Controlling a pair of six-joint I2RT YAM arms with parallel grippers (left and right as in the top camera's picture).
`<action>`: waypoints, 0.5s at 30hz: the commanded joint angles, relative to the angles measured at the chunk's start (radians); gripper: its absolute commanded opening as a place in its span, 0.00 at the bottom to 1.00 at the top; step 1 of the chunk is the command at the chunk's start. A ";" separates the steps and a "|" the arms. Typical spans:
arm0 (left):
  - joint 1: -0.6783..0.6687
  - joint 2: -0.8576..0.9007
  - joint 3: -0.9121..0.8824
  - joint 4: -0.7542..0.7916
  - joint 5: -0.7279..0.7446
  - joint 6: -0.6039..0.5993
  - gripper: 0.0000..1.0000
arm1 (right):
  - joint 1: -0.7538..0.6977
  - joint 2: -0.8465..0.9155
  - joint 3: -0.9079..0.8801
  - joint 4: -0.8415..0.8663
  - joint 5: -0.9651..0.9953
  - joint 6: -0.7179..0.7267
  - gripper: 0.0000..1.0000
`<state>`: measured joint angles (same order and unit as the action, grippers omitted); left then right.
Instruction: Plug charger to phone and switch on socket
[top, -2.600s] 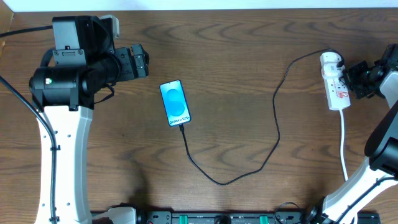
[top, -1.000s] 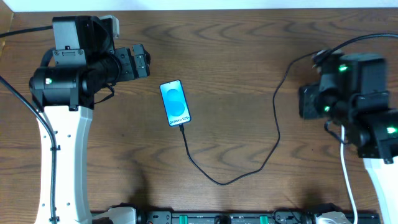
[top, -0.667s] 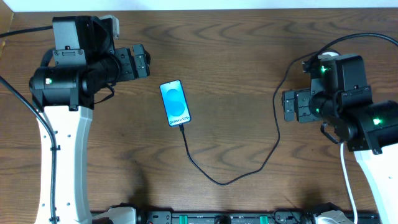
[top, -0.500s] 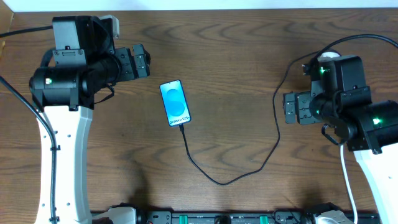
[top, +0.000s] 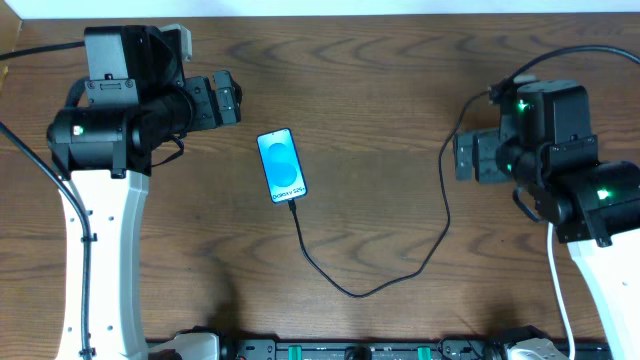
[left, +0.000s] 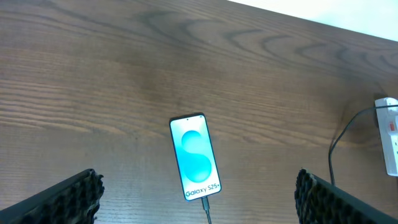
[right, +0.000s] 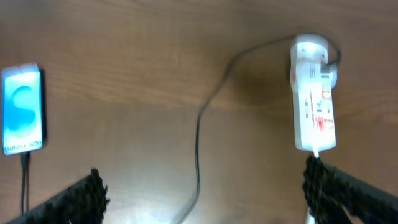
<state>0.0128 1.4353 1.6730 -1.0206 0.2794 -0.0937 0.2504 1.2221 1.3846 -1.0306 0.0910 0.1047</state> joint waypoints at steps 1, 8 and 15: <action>0.003 -0.005 -0.003 0.000 0.000 0.002 1.00 | -0.031 -0.053 -0.088 0.120 0.016 -0.017 0.99; 0.003 -0.005 -0.003 0.000 0.000 0.002 1.00 | -0.135 -0.270 -0.463 0.576 -0.117 -0.016 0.99; 0.003 -0.005 -0.003 0.000 0.000 0.002 1.00 | -0.183 -0.569 -0.894 0.946 -0.150 -0.016 0.99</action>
<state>0.0128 1.4353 1.6730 -1.0206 0.2817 -0.0937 0.0803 0.7536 0.6155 -0.1375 -0.0296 0.0944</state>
